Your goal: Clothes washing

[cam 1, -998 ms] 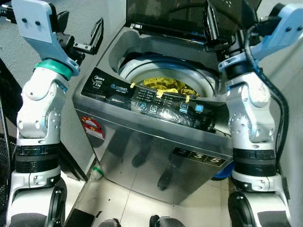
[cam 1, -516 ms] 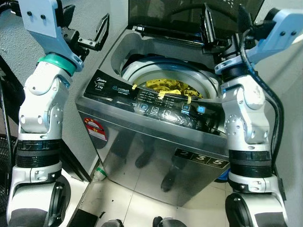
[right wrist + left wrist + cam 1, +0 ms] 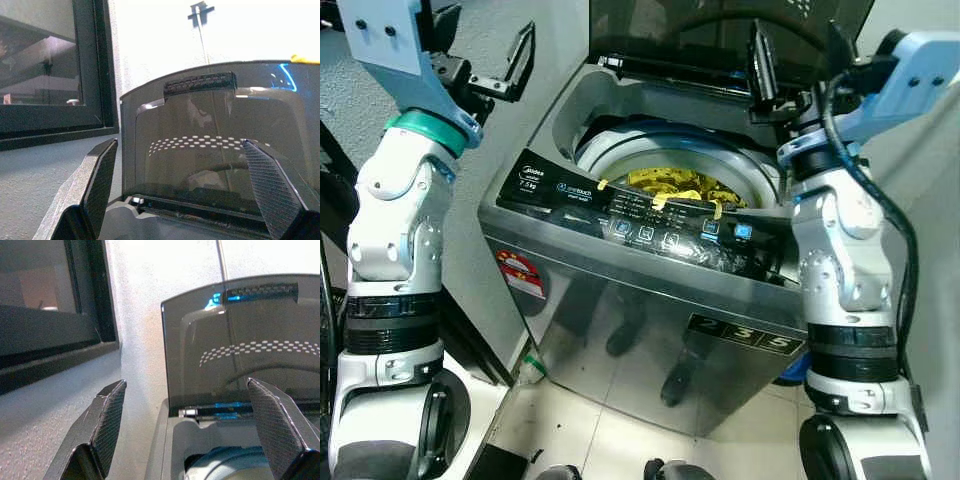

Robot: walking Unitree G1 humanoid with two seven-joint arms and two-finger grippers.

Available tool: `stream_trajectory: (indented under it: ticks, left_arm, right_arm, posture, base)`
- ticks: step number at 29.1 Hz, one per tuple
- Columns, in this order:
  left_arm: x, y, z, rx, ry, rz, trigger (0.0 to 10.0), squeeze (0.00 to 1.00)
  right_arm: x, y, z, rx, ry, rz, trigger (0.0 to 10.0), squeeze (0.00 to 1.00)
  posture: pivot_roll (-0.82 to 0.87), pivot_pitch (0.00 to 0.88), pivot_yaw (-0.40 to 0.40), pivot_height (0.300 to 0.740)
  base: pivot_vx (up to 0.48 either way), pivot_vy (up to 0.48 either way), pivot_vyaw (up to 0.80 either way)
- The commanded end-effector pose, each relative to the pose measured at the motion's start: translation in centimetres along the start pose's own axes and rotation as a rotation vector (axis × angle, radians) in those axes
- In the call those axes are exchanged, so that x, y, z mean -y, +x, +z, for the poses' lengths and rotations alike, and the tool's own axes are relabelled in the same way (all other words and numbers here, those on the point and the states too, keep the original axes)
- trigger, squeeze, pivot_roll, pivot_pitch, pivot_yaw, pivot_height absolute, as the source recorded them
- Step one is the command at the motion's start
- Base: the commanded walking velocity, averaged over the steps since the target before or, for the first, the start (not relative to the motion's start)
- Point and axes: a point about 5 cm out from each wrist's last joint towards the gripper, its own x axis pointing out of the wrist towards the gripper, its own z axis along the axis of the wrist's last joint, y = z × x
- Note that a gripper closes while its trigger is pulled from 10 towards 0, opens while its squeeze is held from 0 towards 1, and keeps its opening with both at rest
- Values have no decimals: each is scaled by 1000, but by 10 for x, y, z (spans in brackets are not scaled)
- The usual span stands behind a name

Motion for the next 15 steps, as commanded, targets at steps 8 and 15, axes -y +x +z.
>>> stream_trajectory:
  ticks: [8, 15]
  left_arm:
    - [4, -9, -11, -39, -7, 9, 10000, 0]
    - [3, -11, -12, -39, -8, 19, 10000, 0]
  right_arm:
    - [-11, -5, -17, -60, 33, 14, 10000, 0]
    - [-13, -4, -18, -67, 33, 26, 10000, 0]
  posture:
    - [55, 21, 24, 740]
    - [56, 19, 21, 740]
  base:
    - [0, 0, 0]
    - [0, 0, 0]
